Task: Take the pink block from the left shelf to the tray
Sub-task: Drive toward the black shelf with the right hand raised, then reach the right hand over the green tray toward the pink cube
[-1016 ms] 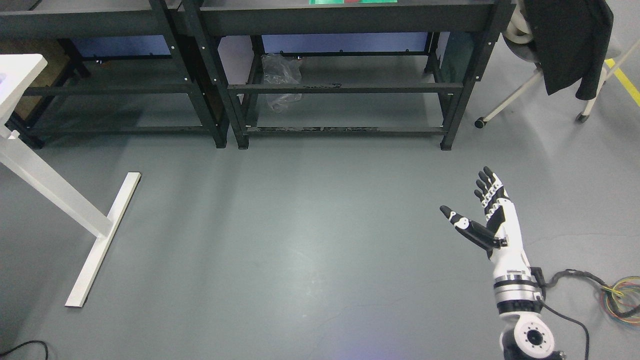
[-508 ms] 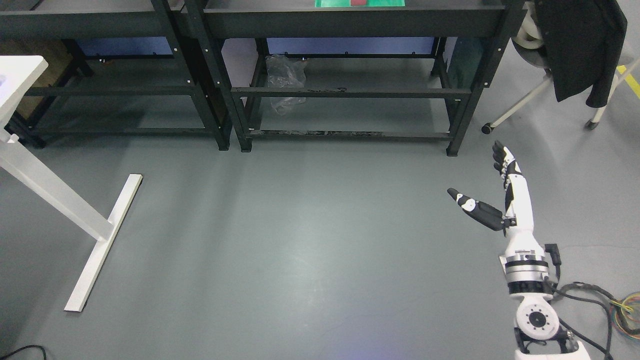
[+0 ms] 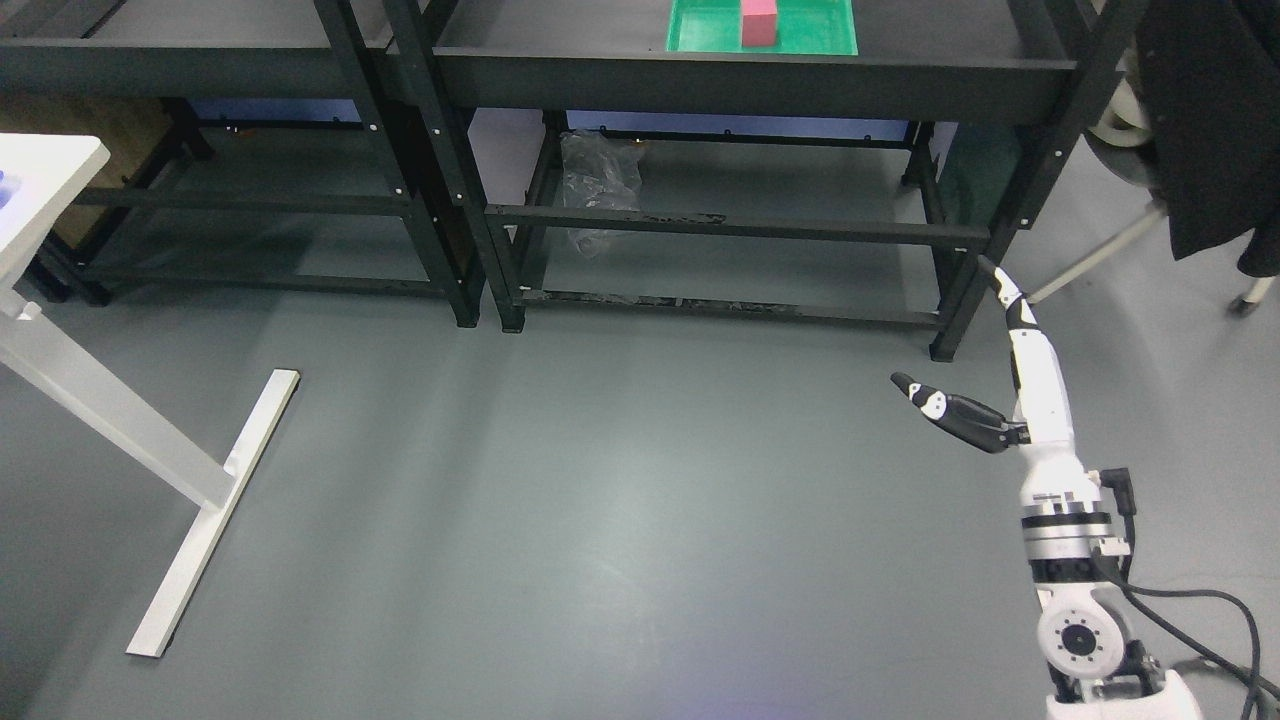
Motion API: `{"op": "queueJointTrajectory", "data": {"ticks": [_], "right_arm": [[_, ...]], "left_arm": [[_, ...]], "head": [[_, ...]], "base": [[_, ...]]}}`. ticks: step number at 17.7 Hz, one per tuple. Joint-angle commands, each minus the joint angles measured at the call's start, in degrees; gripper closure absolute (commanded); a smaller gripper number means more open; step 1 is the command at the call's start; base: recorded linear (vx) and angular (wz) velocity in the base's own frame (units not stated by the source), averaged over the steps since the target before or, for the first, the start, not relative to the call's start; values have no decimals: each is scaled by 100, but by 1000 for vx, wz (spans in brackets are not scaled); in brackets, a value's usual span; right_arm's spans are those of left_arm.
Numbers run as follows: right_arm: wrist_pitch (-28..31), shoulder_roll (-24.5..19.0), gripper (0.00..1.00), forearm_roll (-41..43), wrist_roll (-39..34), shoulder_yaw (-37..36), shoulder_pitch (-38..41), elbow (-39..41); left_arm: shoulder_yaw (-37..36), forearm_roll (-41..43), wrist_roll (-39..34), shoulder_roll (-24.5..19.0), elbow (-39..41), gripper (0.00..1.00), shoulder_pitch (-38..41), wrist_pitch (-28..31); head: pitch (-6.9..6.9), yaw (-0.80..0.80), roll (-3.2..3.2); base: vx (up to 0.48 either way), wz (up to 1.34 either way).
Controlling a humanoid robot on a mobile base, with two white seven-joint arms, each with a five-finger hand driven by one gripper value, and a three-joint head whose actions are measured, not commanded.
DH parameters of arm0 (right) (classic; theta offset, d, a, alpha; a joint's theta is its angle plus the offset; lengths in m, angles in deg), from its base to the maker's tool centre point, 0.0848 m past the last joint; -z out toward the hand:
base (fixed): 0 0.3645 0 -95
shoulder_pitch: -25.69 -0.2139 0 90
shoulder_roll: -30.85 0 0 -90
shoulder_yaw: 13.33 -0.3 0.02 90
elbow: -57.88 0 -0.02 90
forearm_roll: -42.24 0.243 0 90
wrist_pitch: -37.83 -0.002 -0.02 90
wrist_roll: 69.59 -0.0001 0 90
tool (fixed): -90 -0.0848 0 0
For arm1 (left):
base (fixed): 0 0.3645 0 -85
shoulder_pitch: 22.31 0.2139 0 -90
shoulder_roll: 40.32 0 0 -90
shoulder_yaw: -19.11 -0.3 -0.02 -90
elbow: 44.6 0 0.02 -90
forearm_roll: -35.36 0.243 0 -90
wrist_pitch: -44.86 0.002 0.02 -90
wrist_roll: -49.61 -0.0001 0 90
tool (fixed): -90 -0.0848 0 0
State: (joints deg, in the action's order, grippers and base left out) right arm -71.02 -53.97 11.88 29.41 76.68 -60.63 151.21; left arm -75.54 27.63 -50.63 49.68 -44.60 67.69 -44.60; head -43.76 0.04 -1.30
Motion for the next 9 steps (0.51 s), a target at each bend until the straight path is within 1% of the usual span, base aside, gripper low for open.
{"op": "queueJointTrajectory", "data": {"ticks": [1, 3, 5, 9], "right_arm": [[12, 71, 2, -2836, 155, 60, 10, 44], [109, 18, 2, -2827, 172, 43, -8, 36], [153, 1, 2, -2818, 181, 43, -25, 35], [145, -70, 2, -2818, 190, 52, -78, 35]], "left_arm": [[0, 0, -4, -100, 100, 0, -167, -2], [0, 0, -4, -100, 100, 0, -167, -2], [0, 0, -4, -100, 100, 0, -167, -2], [0, 0, -4, -100, 100, 0, -176, -2]], "head": [[0, 0, 0], [0, 0, 0], [0, 0, 0], [0, 0, 0]], "base": [[229, 174], [303, 161], [259, -87], [264, -249]]}}
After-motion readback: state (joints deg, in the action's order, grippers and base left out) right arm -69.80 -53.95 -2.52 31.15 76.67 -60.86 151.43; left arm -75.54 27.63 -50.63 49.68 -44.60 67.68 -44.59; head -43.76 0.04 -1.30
